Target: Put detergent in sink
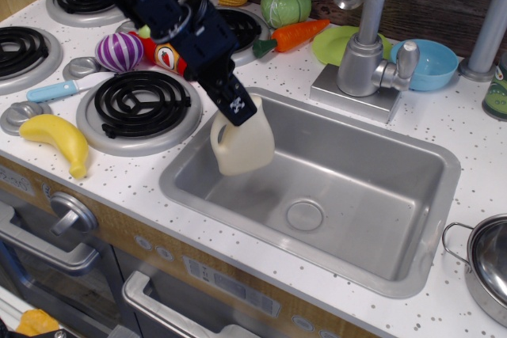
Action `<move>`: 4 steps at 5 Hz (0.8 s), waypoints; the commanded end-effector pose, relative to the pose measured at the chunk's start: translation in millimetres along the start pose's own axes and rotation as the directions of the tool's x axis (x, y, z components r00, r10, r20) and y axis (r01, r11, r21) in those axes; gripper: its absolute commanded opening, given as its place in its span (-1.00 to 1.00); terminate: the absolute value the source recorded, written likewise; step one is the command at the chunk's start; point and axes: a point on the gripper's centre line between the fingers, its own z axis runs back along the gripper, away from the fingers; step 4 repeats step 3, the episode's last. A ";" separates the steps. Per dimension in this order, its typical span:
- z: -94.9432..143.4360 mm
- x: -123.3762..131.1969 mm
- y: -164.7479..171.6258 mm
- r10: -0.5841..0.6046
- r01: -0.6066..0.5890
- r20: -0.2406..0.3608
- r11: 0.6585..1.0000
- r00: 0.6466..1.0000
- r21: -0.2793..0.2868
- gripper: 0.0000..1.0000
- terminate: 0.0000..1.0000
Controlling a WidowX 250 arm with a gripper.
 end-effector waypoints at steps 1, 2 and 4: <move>-21.2 -7.6 -16.1 -0.043 0.043 0.013 0.998 0.999 0.053 -1.00 -1.00; -34.0 -2.5 -24.9 -0.033 0.033 0.013 0.999 0.999 0.022 -1.00 -1.00; -37.8 0.8 -28.5 -0.049 0.049 0.000 0.998 0.999 0.036 1.00 1.00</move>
